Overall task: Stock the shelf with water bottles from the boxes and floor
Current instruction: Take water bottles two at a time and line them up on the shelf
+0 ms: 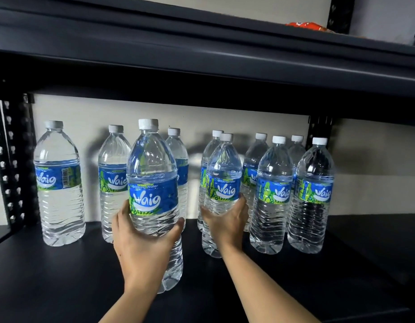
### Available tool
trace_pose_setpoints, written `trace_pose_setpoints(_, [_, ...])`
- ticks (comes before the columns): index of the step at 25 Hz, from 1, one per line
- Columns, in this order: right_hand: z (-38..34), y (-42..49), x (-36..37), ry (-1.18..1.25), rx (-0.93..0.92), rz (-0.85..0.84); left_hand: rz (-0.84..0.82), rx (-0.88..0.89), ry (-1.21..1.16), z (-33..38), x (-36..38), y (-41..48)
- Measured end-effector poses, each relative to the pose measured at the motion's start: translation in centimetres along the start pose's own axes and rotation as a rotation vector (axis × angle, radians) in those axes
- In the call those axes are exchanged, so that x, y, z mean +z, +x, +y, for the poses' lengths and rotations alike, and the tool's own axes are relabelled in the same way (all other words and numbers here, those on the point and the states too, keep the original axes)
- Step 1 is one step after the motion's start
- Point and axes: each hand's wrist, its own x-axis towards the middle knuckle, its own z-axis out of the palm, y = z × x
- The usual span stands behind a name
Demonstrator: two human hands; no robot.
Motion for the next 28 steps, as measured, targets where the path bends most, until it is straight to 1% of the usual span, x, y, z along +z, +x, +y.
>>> trace_pose_setpoints(9, [0.4, -0.8, -0.7, -0.006, -0.05, -0.042, -0.028, 0.008, 0.009, 0.7, 0.2, -0.1])
trace_pose_setpoints(14, [0.2, -0.9, -1.3, 0.003, -0.033, -0.126, -0.023, 0.019, 0.032, 0.8, 0.0, -0.1])
trace_pose_setpoints(18, [0.4, -1.0, -1.9, -0.05, -0.048, -0.197, -0.029, 0.019, 0.064, 0.8, -0.2, -0.1])
trace_pose_setpoints(22, [1.0, -0.6, -3.3, -0.213, -0.084, -0.323, -0.039, 0.031, 0.061, 0.9, -0.1, -0.2])
trace_pose_setpoints(26, [2.7, -0.7, -5.3, -0.517, 0.021, -0.577, -0.072, 0.056, 0.061, 0.9, 0.7, -0.1])
trace_pose_setpoints(28, [4.1, -1.4, -6.2, -0.674, 0.005, -0.682, -0.078, 0.077, 0.06, 0.9, 1.2, 0.0])
